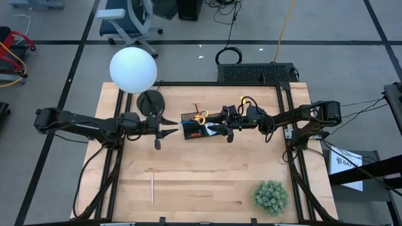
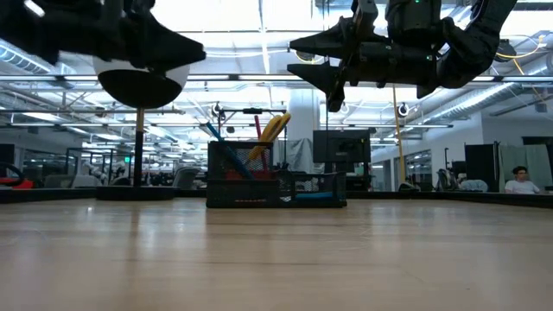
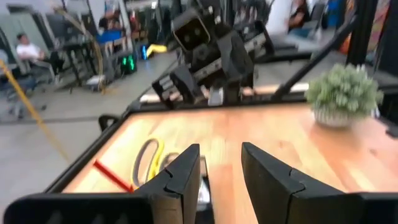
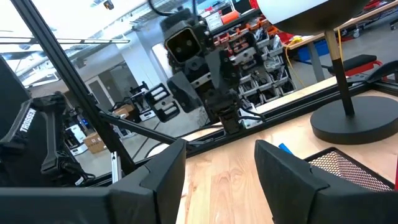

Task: Pick and place office supplies into organizer
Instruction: Put the light pink pen into the desk organizer

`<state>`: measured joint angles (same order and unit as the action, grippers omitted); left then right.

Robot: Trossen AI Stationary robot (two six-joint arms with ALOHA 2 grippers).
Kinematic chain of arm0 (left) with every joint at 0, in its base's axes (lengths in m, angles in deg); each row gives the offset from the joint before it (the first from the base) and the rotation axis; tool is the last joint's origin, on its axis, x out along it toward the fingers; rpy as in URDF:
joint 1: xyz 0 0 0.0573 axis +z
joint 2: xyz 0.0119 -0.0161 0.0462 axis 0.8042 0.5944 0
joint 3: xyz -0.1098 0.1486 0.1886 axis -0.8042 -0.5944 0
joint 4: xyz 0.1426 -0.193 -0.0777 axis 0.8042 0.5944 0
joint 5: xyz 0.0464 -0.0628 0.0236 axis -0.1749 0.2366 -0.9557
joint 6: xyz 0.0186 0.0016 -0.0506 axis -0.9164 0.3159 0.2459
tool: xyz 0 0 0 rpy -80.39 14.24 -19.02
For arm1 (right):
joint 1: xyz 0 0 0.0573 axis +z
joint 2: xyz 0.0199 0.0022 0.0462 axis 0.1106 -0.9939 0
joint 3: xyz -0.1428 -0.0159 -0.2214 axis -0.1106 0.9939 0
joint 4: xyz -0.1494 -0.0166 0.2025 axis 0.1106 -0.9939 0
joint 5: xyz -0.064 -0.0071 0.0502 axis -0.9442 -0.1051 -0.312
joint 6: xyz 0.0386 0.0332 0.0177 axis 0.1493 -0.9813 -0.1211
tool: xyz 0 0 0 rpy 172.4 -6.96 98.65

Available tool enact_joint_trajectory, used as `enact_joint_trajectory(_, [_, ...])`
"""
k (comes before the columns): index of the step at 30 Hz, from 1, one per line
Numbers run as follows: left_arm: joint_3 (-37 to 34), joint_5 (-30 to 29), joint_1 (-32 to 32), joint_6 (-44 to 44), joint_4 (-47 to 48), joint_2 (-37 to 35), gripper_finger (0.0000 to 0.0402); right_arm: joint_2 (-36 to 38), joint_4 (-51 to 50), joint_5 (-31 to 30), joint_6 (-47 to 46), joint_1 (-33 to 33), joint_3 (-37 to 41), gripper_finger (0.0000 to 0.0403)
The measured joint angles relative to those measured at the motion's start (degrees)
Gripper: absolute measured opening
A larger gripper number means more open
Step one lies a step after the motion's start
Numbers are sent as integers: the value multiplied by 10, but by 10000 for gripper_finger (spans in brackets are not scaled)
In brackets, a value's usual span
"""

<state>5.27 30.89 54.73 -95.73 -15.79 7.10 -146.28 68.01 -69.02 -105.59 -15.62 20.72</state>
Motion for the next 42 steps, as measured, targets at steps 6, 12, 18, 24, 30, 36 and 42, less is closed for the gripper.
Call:
enact_joint_trajectory(6, [85, -92, -74, -1, 241, -42, 124, 0, 0, 0, 0, 0, 0, 187])
enact_joint_trajectory(12, [182, -131, -138, 9, 444, -26, 124, 0, 0, 0, 0, 0, 0, 187])
enact_joint_trajectory(18, [246, -131, -202, 4, 595, 3, 124, 0, 0, 0, 0, 0, 0, 187])
enact_joint_trajectory(24, [265, -101, -265, -17, 671, 44, 124, 0, -2, 0, 0, 0, 0, 187])
enact_joint_trajectory(30, [265, -65, -325, -49, 687, 99, 124, 0, -2, 0, 0, 0, 0, 187])
enact_joint_trajectory(36, [265, -65, -361, -94, 699, 157, 124, 0, -2, -1, 0, 0, 0, 187])
enact_joint_trajectory(42, [265, -60, -391, -125, 699, 201, 124, 0, -2, -2, 0, 0, 0, 187])
